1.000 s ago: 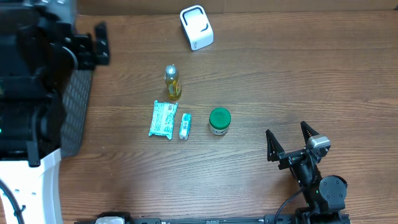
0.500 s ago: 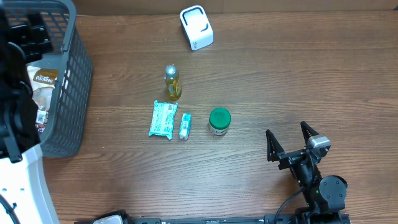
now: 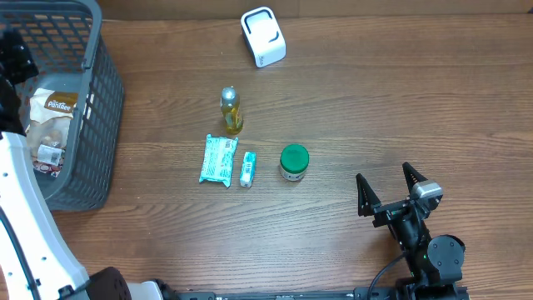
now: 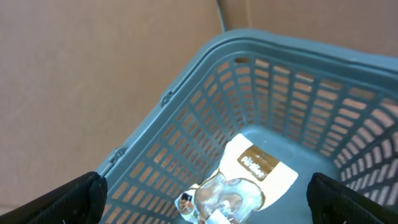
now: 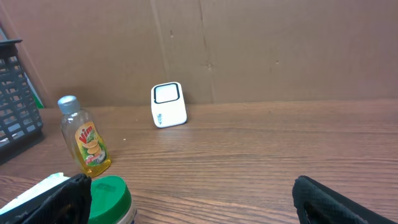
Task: Scan the item barcode
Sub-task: 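Move the left gripper back over the basket and lower inside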
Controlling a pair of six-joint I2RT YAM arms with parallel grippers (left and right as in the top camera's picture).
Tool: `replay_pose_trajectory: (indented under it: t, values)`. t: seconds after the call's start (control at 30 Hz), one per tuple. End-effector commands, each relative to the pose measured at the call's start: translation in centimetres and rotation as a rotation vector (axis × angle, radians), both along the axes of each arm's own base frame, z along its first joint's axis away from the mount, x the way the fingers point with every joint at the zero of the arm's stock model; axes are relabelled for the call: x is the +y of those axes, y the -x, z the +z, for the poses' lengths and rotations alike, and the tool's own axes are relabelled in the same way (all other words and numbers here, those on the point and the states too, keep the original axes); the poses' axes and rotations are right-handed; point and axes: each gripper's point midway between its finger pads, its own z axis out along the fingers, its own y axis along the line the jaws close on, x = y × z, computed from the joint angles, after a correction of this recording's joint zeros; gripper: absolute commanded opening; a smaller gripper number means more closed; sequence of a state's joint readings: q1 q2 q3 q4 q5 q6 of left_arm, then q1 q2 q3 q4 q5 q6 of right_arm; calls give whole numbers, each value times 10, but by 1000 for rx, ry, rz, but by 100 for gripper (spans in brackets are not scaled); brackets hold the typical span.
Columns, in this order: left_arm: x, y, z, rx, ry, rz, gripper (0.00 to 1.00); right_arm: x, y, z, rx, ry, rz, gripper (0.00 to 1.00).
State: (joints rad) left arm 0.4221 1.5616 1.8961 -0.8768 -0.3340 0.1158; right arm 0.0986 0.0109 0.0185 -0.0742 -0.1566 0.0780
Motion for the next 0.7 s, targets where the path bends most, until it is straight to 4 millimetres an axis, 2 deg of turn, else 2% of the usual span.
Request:
replay_pose_trajectory:
  t: [0.0,0.4,0.67]
  values:
    - [15,4,-18,60,2,33,100,-2,-1,-2,-2,0,-10,100]
    - [41,3,-57,155,52,82,100,-2,-1,-2,-2,0,-10,100]
    - [51,3,-70,182,68,100,100,-2,-1,-2,-2,0,-10,100]
